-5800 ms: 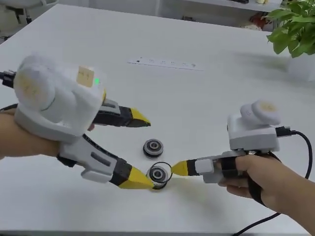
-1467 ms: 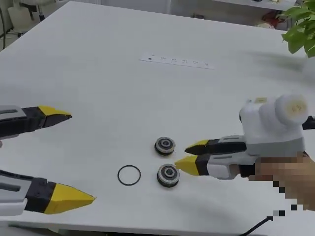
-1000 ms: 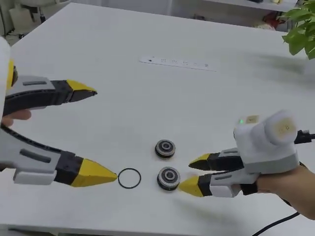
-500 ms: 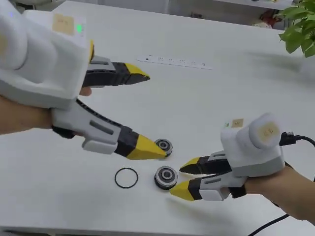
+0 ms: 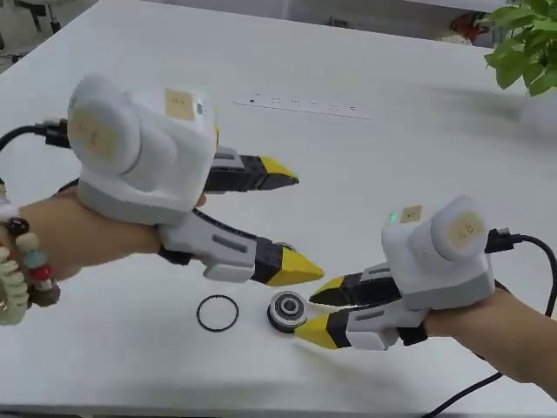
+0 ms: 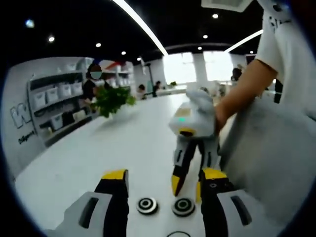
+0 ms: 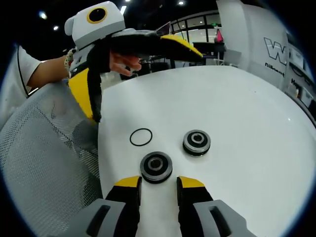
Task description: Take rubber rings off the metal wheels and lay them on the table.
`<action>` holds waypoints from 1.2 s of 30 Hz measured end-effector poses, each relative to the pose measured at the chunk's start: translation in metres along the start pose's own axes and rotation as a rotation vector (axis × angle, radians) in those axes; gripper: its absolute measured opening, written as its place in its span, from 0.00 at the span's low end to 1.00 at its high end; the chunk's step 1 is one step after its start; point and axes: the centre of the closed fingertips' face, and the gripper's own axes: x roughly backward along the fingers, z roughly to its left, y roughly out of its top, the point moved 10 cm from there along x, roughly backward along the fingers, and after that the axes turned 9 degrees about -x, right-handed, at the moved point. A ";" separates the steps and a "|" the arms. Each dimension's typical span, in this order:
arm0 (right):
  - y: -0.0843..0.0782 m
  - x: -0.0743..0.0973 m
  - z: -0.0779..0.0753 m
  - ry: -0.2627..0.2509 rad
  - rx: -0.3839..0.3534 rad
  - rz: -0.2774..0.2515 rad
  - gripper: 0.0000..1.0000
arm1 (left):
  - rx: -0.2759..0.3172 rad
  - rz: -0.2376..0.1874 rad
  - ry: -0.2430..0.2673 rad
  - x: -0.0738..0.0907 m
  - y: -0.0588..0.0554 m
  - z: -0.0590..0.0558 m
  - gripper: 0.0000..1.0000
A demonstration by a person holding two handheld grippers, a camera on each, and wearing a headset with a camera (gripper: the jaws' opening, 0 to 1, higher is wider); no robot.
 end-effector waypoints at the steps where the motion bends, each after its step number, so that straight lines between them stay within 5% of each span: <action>1: 0.000 0.000 0.000 0.001 0.001 0.001 0.26 | 0.003 0.006 -0.002 -0.001 -0.004 -0.002 0.54; 4: 0.000 -0.001 0.001 0.004 0.006 0.004 0.25 | 0.022 0.064 -0.034 -0.004 -0.019 -0.006 0.49; 14: -0.001 -0.003 0.003 0.000 0.022 0.015 0.22 | 0.078 0.107 -0.070 -0.024 -0.043 -0.018 0.34; 21: -0.001 -0.004 0.003 -0.006 0.029 0.022 0.17 | -0.001 0.215 -0.117 -0.028 -0.057 -0.028 0.20; 22: -0.001 -0.004 0.003 -0.008 0.030 0.025 0.16 | 0.016 0.178 -0.110 -0.029 -0.055 -0.027 0.17; 36: -0.002 -0.003 0.003 -0.020 0.071 0.042 0.09 | 0.042 0.160 -0.094 -0.027 -0.059 -0.028 0.14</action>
